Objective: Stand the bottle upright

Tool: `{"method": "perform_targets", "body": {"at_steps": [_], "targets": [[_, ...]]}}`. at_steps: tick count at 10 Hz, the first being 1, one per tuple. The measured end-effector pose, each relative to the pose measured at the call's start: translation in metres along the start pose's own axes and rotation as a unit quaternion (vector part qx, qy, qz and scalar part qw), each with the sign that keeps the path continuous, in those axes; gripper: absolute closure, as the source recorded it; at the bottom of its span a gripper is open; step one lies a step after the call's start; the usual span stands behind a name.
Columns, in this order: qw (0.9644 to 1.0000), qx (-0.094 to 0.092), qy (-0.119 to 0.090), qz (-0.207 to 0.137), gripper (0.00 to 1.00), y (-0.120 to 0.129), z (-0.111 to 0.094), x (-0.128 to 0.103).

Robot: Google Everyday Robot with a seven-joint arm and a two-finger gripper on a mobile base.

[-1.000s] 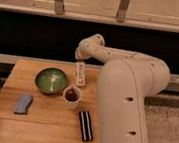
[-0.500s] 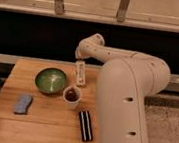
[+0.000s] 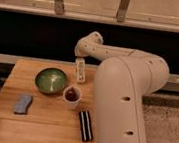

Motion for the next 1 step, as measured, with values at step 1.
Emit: {"method": "perform_targets", "body": {"at_steps": [1], "targets": [[1.0000, 0.002, -0.005, 0.000, 1.00, -0.0025, -0.0010, -0.0016]]}}
